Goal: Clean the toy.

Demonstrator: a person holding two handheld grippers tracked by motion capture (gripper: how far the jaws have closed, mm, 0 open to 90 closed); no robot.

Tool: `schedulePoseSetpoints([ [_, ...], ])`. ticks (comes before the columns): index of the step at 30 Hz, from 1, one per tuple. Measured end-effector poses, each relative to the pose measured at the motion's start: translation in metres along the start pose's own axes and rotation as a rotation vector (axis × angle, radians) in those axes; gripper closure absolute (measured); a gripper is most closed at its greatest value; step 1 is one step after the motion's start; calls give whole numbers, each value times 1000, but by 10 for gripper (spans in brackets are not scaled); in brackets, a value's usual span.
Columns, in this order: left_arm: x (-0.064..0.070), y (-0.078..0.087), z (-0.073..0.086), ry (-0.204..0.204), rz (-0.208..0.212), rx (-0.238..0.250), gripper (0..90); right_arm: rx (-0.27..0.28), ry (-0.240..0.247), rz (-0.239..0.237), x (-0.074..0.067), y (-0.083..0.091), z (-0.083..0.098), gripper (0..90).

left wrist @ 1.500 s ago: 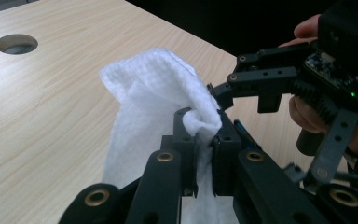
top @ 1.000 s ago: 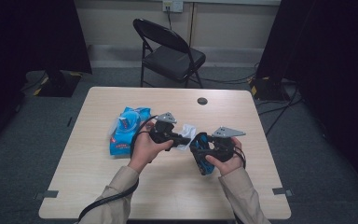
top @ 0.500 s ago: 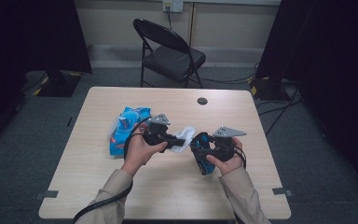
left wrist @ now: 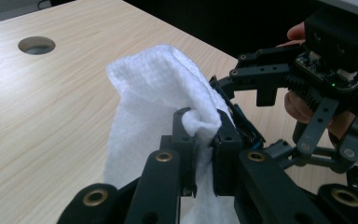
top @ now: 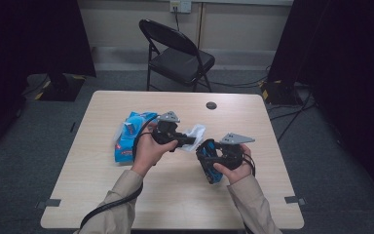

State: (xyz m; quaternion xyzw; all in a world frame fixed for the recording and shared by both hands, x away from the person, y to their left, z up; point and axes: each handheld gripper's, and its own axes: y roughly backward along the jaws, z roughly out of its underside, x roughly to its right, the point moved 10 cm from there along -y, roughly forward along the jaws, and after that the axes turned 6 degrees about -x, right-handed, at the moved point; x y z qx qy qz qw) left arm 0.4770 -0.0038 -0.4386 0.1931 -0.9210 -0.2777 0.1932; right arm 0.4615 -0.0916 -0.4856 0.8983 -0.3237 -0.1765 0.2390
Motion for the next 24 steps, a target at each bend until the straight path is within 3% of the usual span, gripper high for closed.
schedulePoseSetpoints([
  [6,-2,-5,-7,7,-10,12,822,3,12,-9,-5,-1,-2,258],
  [13,1,-17,-8,4,6,0,822,4,28,-29,-12,-3,-3,258],
  [24,3,-20,-8,-2,8,-8,825,2,24,-29,-10,-2,-2,258],
])
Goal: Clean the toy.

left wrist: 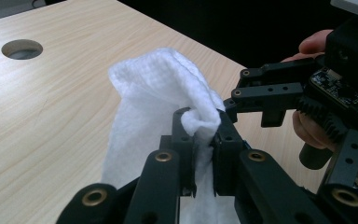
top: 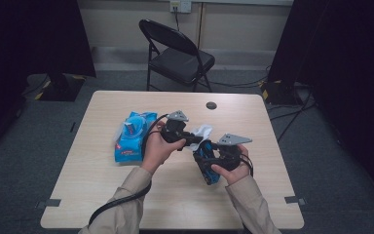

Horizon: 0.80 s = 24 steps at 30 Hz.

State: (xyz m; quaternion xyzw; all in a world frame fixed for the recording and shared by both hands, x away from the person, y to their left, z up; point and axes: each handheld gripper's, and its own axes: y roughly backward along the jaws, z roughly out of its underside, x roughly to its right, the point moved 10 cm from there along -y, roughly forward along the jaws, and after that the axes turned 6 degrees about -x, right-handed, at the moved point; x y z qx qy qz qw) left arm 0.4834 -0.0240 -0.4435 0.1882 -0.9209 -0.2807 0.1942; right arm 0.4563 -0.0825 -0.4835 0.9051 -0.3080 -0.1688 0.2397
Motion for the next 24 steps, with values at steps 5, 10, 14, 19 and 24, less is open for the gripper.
schedulePoseSetpoints([
  [5,1,3,2,0,7,-4,825,6,-1,5,1,1,-1,258],
  [10,4,6,8,-2,21,-17,825,11,-15,20,8,4,0,258],
  [14,8,8,15,-11,25,-21,825,6,-15,32,10,4,1,258],
  [19,14,13,22,-17,37,-17,825,3,-18,43,12,3,1,258],
  [24,18,14,37,-32,54,-39,825,4,-24,52,14,3,2,258],
])
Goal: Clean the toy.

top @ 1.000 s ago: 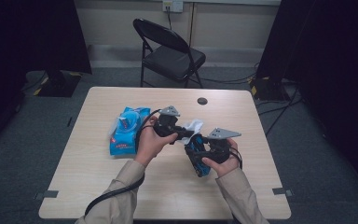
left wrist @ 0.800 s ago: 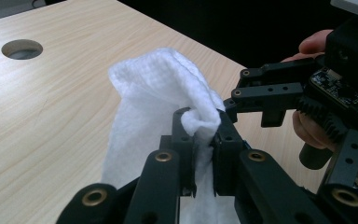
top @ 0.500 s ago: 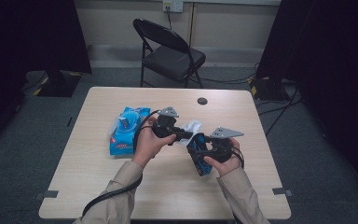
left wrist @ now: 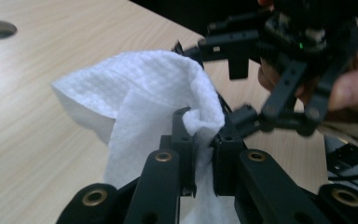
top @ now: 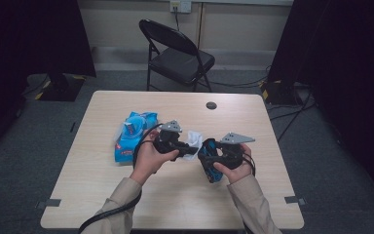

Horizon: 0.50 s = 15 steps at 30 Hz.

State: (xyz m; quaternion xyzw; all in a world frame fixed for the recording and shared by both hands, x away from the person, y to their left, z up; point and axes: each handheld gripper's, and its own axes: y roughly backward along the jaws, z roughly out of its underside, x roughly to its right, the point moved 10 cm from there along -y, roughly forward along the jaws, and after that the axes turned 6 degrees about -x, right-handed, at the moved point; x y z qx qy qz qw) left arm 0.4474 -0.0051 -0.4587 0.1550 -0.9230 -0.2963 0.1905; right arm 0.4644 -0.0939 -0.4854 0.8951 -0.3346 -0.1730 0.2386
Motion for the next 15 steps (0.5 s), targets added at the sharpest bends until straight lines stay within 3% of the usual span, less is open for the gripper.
schedulePoseSetpoints([
  [9,-5,-1,32,33,6,-29,821,8,-8,4,3,2,-1,258],
  [15,-10,-13,58,41,-11,-82,813,9,-5,1,2,2,-1,258],
])
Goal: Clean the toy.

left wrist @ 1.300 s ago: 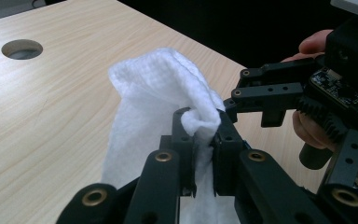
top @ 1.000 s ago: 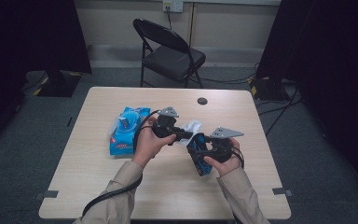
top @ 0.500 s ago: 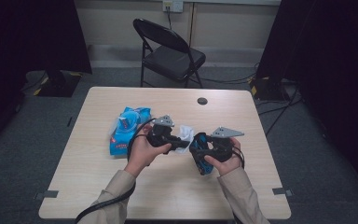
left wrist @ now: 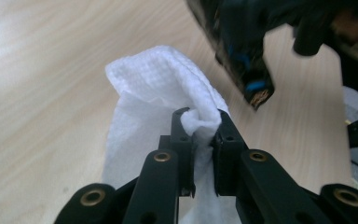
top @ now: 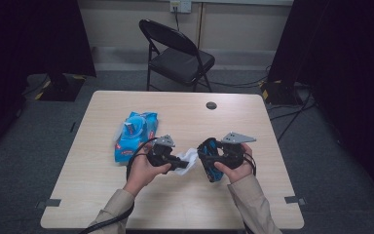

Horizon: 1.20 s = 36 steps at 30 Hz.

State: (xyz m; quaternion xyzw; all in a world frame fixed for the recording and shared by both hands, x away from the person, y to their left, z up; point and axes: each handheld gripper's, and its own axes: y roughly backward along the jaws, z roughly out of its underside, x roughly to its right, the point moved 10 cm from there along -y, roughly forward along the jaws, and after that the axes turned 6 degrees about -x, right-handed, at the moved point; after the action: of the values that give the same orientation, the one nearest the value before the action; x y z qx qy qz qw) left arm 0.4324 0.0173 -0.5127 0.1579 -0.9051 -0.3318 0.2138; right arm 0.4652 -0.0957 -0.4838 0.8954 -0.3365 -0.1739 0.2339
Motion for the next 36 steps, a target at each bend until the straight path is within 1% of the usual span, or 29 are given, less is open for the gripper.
schedulePoseSetpoints([
  [1,-1,-4,5,5,0,-14,812,-1,1,-1,0,0,0,258],
  [2,-2,-4,7,6,-1,-21,811,0,0,-1,0,0,0,258],
  [4,-4,-9,13,6,-14,-37,803,-2,-1,-2,0,0,0,258],
  [6,-7,-12,17,-1,-39,-47,763,-2,-4,-2,1,0,1,258],
  [7,-9,-13,21,-6,-48,-67,760,-2,-3,-3,1,0,1,258],
  [8,-10,-14,22,-5,-52,-69,753,0,-3,-4,0,0,1,258],
  [9,-12,-14,22,-6,-66,-69,734,0,-2,-5,0,0,0,258],
  [10,-15,-14,23,-11,-86,-70,686,-1,-1,-6,0,0,0,258],
  [11,-16,-14,24,-7,-96,-69,669,1,0,-6,0,0,0,258],
  [12,-18,-13,25,-5,-106,-70,671,1,-1,-6,0,1,0,258],
  [13,-21,-13,25,-1,-120,-66,648,2,-1,-6,-1,1,0,258],
  [14,-23,-13,25,-7,-138,-56,607,0,0,-8,-1,0,0,258],
  [15,-27,-12,25,-15,-159,-58,596,1,0,-8,-1,0,0,258],
  [17,-32,-10,25,0,-183,-44,582,0,2,-8,-2,0,0,258],
  [19,-39,-11,27,18,-217,-39,581,-1,2,-9,-2,0,0,258],
  [20,-42,-12,28,28,-229,-43,572,-2,2,-11,-3,-1,0,258],
  [22,-49,-13,30,43,-267,-42,539,-4,3,-13,-3,-1,1,258],
  [24,-53,-16,28,63,-274,-28,524,-6,4,-16,-4,-2,1,258],
  [25,-55,-17,27,64,-289,-20,502,-6,5,-16,-4,-2,1,258],
  [26,-57,-18,27,46,-306,-28,486,-5,5,-16,-4,-2,1,258],
  [27,-58,-21,27,40,-324,-35,469,-5,6,-18,-4,-2,1,258],
  [28,-58,-23,27,43,-323,-36,447,-6,5,-19,-5,-3,1,258],
  [29,-58,-25,26,38,-314,-35,444,-7,5,-19,-5,-3,1,258],
  [30,-57,-27,26,41,-307,-38,443,-6,6,-18,-4,-3,1,258],
  [31,-58,-30,26,31,-315,-45,442,-7,5,-20,-4,-3,2,258],
  [32,-57,-32,26,31,-312,-45,441,-8,5,-20,-4,-3,2,258],
  [34,-57,-33,25,6,-323,-51,442,-10,6,-21,-5,-3,2,258],
  [36,-56,-33,25,-10,-320,-56,471,-11,7,-21,-5,-4,2,258],
])
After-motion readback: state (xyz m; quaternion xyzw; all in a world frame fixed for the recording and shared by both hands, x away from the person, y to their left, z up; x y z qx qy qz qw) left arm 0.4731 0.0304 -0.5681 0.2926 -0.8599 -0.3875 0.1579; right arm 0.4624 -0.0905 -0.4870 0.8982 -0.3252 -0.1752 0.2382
